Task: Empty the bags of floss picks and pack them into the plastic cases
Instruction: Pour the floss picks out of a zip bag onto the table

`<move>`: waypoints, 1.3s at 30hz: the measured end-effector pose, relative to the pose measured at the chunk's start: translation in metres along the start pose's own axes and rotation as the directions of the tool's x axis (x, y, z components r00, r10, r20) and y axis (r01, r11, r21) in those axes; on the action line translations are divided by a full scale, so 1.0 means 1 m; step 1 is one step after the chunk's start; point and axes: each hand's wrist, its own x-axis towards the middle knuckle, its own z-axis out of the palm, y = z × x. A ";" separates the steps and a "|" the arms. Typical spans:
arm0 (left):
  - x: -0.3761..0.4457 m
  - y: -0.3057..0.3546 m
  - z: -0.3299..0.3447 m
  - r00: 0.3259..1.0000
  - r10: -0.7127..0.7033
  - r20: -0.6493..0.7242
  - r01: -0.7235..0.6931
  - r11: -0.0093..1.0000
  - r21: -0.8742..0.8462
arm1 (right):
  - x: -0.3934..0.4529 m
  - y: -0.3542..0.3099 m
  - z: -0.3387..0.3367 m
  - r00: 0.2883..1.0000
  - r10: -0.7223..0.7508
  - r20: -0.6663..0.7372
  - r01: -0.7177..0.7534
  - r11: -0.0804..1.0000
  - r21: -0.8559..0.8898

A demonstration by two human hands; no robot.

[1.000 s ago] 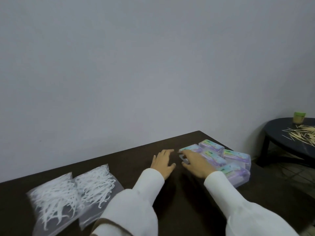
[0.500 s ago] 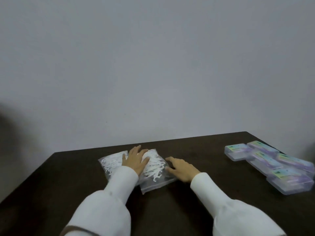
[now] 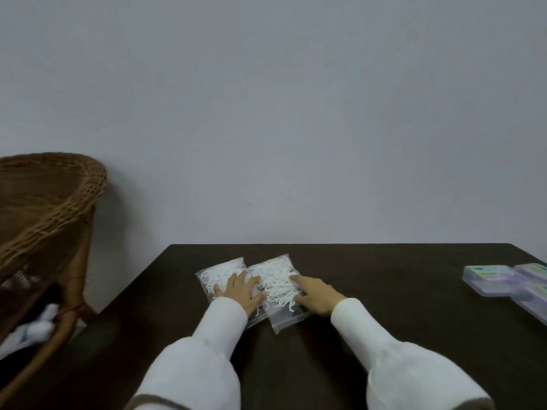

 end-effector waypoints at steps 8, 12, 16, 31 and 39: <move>-0.023 -0.072 0.000 0.975 -0.217 -0.046 0.215 0.975 -0.049 | 0.038 -0.074 0.031 0.988 -0.140 0.065 0.147 0.983 -0.111; -0.031 -0.086 0.000 0.954 -0.273 -0.121 0.275 0.961 0.002 | 0.048 -0.093 0.041 0.981 -0.183 0.067 0.192 0.963 -0.189; -0.034 -0.093 -0.002 0.940 -0.271 -0.206 0.294 0.951 0.091 | 0.053 -0.102 0.047 0.985 -0.170 0.042 0.175 0.947 -0.269; -0.016 -0.049 0.001 0.892 -0.020 -0.452 -0.003 0.999 -0.051 | 0.047 -0.064 0.025 0.982 0.040 -0.187 -0.035 0.999 0.034; -0.005 0.015 -0.002 0.888 0.092 -0.451 -0.220 0.946 -0.240 | 0.026 -0.004 -0.022 0.906 0.193 -0.377 0.053 0.832 0.552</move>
